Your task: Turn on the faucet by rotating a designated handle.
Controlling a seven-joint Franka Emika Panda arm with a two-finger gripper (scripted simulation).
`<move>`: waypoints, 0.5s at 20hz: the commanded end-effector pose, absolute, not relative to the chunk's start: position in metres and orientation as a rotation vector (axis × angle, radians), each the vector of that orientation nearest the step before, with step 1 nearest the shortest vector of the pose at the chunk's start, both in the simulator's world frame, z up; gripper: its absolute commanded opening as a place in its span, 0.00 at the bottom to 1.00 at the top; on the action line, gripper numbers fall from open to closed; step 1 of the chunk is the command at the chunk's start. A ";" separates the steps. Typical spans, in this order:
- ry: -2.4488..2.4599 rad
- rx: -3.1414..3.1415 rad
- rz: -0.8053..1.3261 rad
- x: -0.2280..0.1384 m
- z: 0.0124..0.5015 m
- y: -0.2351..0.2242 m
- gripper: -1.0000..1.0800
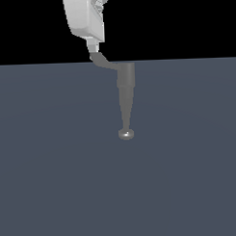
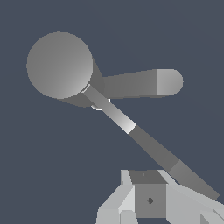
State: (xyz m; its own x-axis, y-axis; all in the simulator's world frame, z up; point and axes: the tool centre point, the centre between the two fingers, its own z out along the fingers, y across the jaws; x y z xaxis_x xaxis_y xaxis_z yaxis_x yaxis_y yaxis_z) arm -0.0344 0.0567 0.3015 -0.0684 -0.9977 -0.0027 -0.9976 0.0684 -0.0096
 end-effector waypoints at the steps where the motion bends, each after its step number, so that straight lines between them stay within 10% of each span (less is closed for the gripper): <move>1: 2.304 -2.131 -0.004 -0.043 0.300 0.045 0.00; 10: 2.305 -2.133 -0.001 -0.071 0.299 0.023 0.00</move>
